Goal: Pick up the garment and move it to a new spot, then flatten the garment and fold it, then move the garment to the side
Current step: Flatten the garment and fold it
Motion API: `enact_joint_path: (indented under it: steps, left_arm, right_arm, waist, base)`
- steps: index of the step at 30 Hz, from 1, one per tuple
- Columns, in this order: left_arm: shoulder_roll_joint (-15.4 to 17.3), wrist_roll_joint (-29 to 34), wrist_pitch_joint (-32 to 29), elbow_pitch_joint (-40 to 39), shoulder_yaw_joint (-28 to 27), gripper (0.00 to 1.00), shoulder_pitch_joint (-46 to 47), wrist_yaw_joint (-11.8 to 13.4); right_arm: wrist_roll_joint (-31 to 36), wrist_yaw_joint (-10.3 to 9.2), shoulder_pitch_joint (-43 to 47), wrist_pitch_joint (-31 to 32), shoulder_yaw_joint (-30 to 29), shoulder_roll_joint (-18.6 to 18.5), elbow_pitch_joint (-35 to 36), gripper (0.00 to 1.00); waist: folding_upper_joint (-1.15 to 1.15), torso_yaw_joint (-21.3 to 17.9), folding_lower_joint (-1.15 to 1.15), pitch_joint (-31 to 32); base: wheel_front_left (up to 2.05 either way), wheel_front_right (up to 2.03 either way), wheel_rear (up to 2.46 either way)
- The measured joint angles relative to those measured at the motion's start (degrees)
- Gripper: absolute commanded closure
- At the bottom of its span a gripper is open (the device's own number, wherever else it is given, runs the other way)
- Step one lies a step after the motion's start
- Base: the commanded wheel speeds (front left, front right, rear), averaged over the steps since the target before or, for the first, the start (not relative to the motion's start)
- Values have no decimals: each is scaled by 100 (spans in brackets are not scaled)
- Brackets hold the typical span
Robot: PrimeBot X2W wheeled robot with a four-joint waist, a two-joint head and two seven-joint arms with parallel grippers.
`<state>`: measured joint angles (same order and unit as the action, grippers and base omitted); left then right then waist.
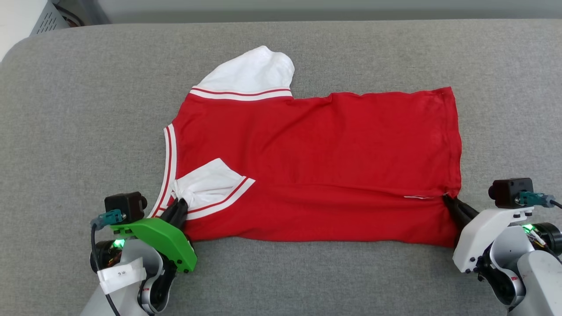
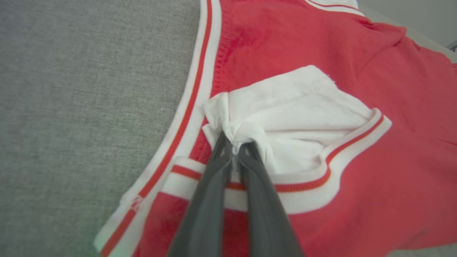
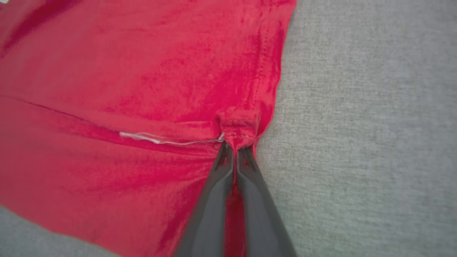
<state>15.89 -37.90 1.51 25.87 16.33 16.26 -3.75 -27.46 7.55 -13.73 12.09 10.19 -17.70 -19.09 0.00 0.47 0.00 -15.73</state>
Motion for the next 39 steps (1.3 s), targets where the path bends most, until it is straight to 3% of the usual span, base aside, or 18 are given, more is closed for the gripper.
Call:
enact_joint_path:
  steps: [1,2,3,11,15,20,30,39]
  left_arm:
    - [-11,0,27,55,5,62,19,-4]
    - [-25,1,91,89,0,4,30,-3]
    - [-43,1,157,130,-3,0,34,-2]
    - [-82,0,594,142,-207,0,30,178]
    - [36,-1,542,-18,-269,0,11,313]
    - [379,-121,-140,-423,-321,0,-102,401]
    - [1120,-668,-2669,-1350,-9,0,-358,491]
    - [1237,-758,-3646,-1162,133,0,-358,970]
  right_arm:
    - [-9,0,-3,-75,32,-4,-31,0]
    - [-10,0,-3,-143,70,-10,-41,0]
    - [-16,0,-3,-259,114,-8,-41,0]
    - [-13,-1,31,-1635,-77,132,92,0]
    - [138,-2,173,-1890,-248,249,247,0]
    - [256,-2,449,-1827,-421,425,450,0]
    - [368,-2,634,-1610,-571,664,768,0]
    - [257,-2,617,-1510,-495,690,869,0]
  waist:
    - [0,4,0,23]
    - [0,8,0,44]
    - [0,11,0,73]
    - [0,22,0,388]
    - [0,49,0,585]
    - [0,86,0,810]
    - [0,65,0,866]
    - [0,-98,0,530]
  base:
    - [0,0,0]
    - [0,0,0]
    - [0,0,0]
    - [0,0,0]
    - [0,0,0]
    - [0,0,0]
    - [0,0,0]
    - [0,0,0]
